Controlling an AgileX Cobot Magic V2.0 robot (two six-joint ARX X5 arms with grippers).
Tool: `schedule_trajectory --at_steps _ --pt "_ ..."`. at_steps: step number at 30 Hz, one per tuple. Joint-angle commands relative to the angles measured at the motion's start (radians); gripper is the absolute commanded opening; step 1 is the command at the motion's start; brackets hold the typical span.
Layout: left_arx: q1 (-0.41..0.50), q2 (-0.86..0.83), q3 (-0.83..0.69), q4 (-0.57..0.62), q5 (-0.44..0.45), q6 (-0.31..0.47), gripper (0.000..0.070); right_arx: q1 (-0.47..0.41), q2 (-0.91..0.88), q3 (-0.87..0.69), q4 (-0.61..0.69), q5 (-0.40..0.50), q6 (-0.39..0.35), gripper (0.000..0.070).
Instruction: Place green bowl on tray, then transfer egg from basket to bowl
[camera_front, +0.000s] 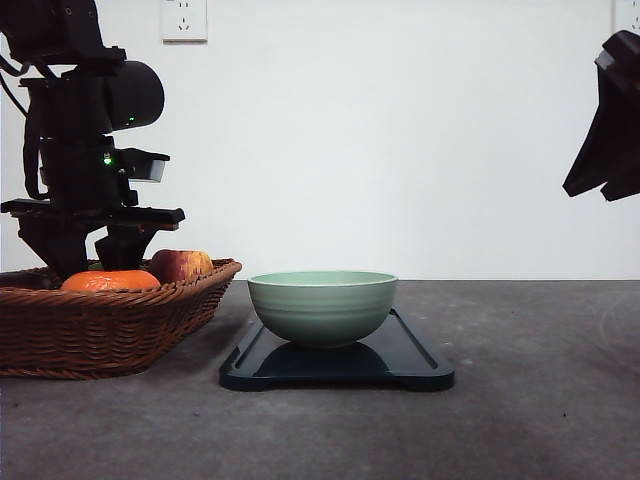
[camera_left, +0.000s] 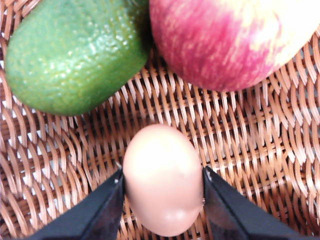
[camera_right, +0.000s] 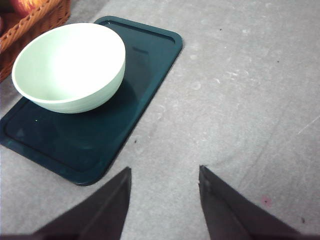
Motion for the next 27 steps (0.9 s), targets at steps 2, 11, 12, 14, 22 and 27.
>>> schedule_trajectory --at_steps 2,11,12,14,22,27 --pt "-0.004 0.004 0.020 -0.001 -0.006 -0.005 0.0223 0.003 0.008 0.005 0.012 0.000 -0.007 0.0266" --pt "-0.004 -0.037 0.020 -0.009 -0.006 -0.007 0.0223 0.003 0.008 0.005 0.013 -0.002 -0.007 0.0266" --pt "-0.004 -0.048 0.020 -0.014 -0.006 -0.007 0.0223 0.003 0.008 0.005 0.013 -0.002 -0.007 0.0266" --pt "-0.005 -0.074 0.020 -0.022 -0.006 -0.007 0.0223 0.003 0.008 0.005 0.014 -0.002 -0.007 0.0266" --pt "-0.043 -0.225 0.020 -0.025 0.108 -0.022 0.0223 0.004 0.008 0.005 0.019 -0.003 -0.007 0.0266" --pt "-0.118 -0.273 0.020 0.054 0.255 -0.081 0.0224 0.004 0.008 0.005 0.025 -0.003 -0.007 0.0266"
